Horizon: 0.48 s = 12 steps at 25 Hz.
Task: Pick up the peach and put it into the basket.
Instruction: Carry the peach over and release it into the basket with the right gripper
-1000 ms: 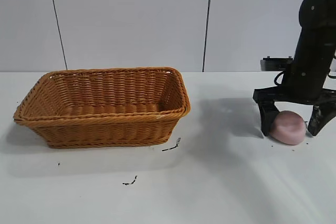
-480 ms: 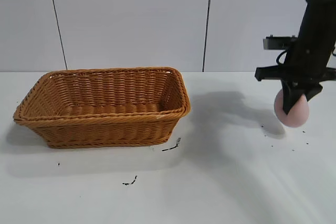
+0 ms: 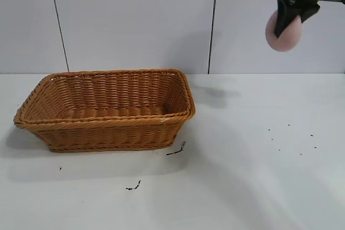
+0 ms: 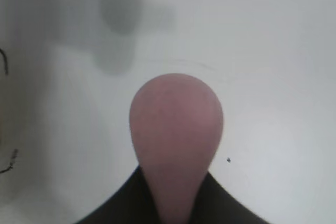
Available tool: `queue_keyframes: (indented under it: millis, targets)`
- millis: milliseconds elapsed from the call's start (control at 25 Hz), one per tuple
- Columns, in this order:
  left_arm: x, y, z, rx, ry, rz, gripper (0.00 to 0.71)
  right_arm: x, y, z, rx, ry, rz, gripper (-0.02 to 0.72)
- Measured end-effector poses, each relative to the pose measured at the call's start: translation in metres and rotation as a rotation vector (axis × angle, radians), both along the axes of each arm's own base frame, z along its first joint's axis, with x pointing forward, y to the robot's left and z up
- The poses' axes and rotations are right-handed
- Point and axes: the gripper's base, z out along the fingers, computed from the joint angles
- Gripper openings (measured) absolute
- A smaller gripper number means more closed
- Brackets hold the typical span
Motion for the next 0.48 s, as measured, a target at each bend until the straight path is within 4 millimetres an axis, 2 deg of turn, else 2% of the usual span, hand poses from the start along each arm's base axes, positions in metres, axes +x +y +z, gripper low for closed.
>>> queue_keyframes:
  millis: [200,360,480]
  targets:
    - [0.0,0.0,0.0,0.0,0.0,0.0,0.693,0.003,0.072,0.01,0.018,-0.072,0.148,0.022]
    - [0.0,0.0,0.0,0.0,0.0,0.0,0.693,-0.015,0.136,0.009,0.033,-0.087,0.286,0.022]
    - [0.0,0.0,0.0,0.0,0.0,0.0,0.693,-0.029,0.177,-0.001,0.039,-0.086,0.373,0.022]
